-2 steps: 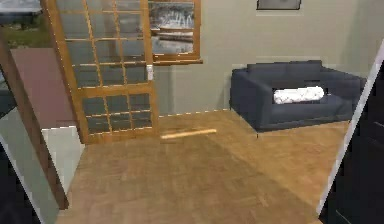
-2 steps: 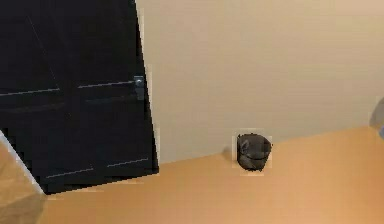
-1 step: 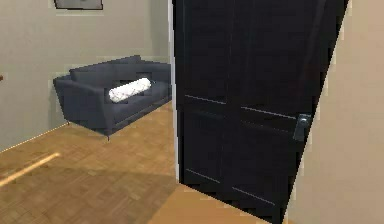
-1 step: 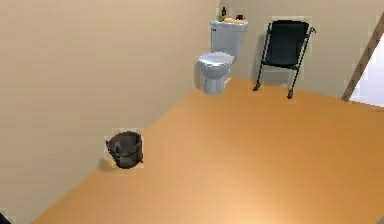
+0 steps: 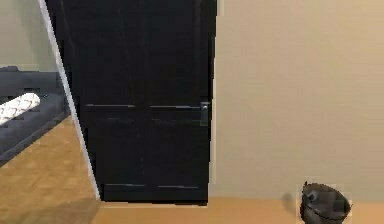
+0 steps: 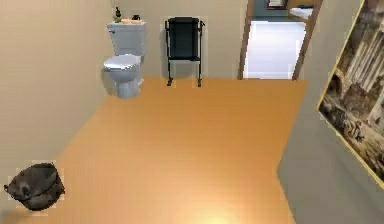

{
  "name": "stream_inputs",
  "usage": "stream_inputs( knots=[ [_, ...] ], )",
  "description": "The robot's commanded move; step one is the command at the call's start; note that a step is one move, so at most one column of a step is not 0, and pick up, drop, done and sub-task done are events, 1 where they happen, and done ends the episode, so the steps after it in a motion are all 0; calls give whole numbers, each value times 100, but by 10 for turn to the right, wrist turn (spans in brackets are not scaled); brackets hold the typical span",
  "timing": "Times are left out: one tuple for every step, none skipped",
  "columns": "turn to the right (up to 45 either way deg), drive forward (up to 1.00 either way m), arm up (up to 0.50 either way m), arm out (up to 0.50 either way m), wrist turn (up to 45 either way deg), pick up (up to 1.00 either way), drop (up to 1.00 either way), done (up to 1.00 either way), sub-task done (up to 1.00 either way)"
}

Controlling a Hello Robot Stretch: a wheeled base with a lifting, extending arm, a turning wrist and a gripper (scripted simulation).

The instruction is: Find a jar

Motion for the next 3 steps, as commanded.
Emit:
stream_inputs(
  knots=[
    [0, 10, 0, 0, 0, 0, 0, 0, 0],
    [-450, 0, 0, 0, 0, 0, 0, 0, 0],
    [-150, 0, 0, 0, 0, 0, 0, 0, 0]
  ],
)
